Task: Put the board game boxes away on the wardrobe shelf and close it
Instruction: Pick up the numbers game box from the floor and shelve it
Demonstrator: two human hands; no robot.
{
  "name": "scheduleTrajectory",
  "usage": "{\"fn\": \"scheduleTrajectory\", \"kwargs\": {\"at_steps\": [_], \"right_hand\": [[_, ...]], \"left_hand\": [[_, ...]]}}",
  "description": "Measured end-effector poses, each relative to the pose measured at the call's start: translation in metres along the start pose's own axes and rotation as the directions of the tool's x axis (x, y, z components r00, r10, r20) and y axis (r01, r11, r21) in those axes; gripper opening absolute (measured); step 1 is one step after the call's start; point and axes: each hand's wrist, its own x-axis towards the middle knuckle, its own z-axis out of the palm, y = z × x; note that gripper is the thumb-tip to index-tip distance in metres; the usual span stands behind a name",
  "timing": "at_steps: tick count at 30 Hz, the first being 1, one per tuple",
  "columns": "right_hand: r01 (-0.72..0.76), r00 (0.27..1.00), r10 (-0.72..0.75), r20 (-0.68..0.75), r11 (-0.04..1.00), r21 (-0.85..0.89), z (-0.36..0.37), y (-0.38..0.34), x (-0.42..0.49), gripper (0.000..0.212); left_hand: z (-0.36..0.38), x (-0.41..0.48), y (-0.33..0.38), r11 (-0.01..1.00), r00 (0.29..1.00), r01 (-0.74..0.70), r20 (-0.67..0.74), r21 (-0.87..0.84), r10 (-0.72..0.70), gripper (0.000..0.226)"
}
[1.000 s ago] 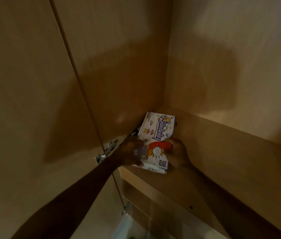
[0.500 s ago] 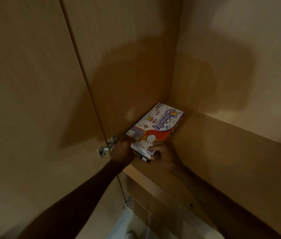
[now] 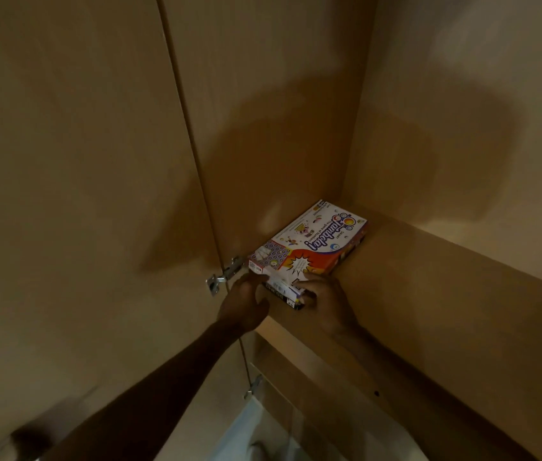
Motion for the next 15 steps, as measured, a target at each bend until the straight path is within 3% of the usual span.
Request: {"fn": "scheduleTrajectory", "kwargs": {"at_steps": [3, 6, 8, 11, 15], "right_hand": [[0.046, 0.997, -0.048, -0.060, 0.998, -0.037, 0.000, -0.007, -0.022, 0.029], [0.037, 0.998, -0.034, -0.048, 0.997, 0.069, 0.008, -0.011, -0.049, 0.039], [-0.025, 1.000, 0.023, 0.015, 0.987, 0.162, 0.017, -0.020, -0.067, 0.026], [-0.135, 0.985, 0.100, 0.138, 0.953, 0.270, 0.040, -0.036, -0.101, 0.023], [-0.180, 0.947, 0.080, 0.311, 0.934, 0.307, 0.078, -0.056, -0.153, 0.019]], "left_hand": [[0.006, -0.028, -0.008, 0.987, 0.993, 0.102, -0.044, -0.121, -0.108, 0.048], [0.012, -0.063, -0.018, 0.937, 0.971, 0.194, -0.082, -0.290, -0.226, 0.039], [0.016, -0.091, -0.024, 0.901, 0.948, 0.236, -0.115, -0.365, -0.295, 0.035], [0.022, -0.149, -0.035, 0.847, 0.905, 0.322, -0.124, -0.423, -0.406, 0.033], [0.027, -0.241, -0.049, 0.730, 0.805, 0.453, -0.118, -0.513, -0.582, 0.031]]}}
